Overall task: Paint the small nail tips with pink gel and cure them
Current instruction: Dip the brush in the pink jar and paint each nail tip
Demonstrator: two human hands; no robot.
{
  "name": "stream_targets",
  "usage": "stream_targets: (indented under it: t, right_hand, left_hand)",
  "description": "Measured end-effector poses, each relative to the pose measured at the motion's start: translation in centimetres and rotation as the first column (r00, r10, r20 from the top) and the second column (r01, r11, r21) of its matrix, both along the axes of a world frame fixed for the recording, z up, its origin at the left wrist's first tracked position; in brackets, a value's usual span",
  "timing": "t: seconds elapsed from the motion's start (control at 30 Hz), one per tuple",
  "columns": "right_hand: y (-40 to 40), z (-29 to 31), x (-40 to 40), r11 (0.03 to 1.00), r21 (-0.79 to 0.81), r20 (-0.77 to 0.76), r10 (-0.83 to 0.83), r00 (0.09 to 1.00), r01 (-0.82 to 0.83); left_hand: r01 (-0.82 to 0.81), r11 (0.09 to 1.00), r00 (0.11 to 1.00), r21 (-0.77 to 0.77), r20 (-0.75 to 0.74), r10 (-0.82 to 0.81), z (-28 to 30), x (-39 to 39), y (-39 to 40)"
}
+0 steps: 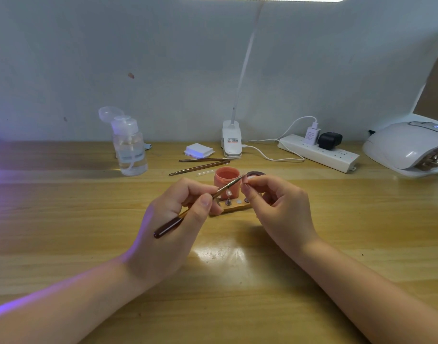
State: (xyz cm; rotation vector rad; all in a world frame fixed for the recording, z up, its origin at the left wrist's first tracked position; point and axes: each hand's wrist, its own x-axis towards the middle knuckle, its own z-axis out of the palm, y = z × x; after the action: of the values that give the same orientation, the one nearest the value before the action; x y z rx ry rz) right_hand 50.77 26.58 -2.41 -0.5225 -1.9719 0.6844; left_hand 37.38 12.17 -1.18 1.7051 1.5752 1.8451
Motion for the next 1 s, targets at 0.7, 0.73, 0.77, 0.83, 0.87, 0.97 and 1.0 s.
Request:
stream_targets:
  t: [0.7,0.73,0.77,0.83,0.87,0.97,1.0]
  right_hand:
    - [-0.09,0.02,-0.04,1.0,0.022,-0.013,0.002,1.0,-0.002]
    - [-0.1,0.03,-0.01,1.0,0.02,-0.012,0.002,1.0,-0.001]
    - [-0.08,0.03,0.0,1.0,0.016,-0.012,0.0,1.0,0.0]
    - [-0.05,0.02,0.04,1.0,0.006,-0.01,-0.002,1.0,0.002]
    - [-0.02,0.01,0.05,1.0,0.001,-0.007,-0.004,1.0,0.004]
    - [0.06,-0.04,0.05,1.0,-0.011,-0.002,-0.003,1.0,0.003]
    - [0.07,-0.06,0.03,1.0,-0.01,-0.006,-0.002,1.0,0.002]
  left_hand:
    - [-0.052,0.998,0.998,0.021,0.025,0.052,0.34,0.07,0.08]
    - [-0.048,0.999,0.998,0.018,0.028,0.048,0.32,0.11,0.1]
    - [-0.042,0.999,0.999,0.015,0.032,0.042,0.3,0.13,0.12]
    - [-0.032,0.999,0.999,0.016,0.027,0.032,0.26,0.05,0.08]
    - [-0.026,0.999,0.999,0.022,0.022,0.026,0.24,-0.02,0.01]
    - [-0.01,0.998,1.0,0.06,0.03,0.009,0.29,-0.21,-0.11]
    - [-0.013,0.998,0.999,0.069,0.038,0.011,0.32,-0.23,-0.07]
